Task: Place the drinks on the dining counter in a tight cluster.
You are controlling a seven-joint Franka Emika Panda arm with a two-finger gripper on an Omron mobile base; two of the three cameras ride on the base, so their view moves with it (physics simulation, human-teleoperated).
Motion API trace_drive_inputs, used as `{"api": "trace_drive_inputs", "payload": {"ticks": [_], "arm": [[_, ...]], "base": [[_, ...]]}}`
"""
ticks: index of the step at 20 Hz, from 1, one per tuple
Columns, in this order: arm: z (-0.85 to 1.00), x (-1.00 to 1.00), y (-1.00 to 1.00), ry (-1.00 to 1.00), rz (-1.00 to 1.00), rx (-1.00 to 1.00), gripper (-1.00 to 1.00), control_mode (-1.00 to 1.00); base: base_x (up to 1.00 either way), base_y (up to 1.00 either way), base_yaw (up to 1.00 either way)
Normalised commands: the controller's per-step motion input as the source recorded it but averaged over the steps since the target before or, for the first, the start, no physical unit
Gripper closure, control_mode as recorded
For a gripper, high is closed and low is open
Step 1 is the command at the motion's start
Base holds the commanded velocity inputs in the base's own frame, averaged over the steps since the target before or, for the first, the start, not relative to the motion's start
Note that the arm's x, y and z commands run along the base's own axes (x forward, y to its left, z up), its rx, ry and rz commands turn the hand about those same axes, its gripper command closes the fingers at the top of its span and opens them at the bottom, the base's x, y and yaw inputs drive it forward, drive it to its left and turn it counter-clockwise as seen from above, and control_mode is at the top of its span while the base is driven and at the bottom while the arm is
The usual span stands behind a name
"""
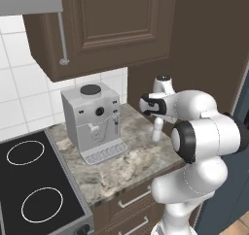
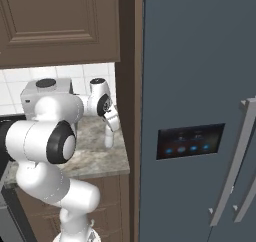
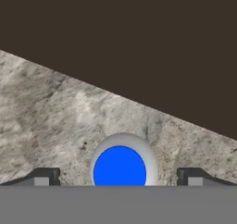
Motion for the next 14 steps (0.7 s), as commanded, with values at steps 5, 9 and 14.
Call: {"api": "trace_drive_inputs", "payload": {"ticks": [5, 9, 14], "arm": [[0.02, 0.00, 0.00, 0.00, 0.00, 0.00, -1.00, -1.00], [0.16, 0.00, 0.00, 0.00, -0.01, 0.00, -1.00, -1.00], [0.13, -0.02, 0.00, 0.00, 0.00, 0.00, -1.00, -1.00]], "base": [[0.00, 0.00, 0.00], [0.00, 0.00, 0.00], [0.00, 0.00, 0.00]]}}
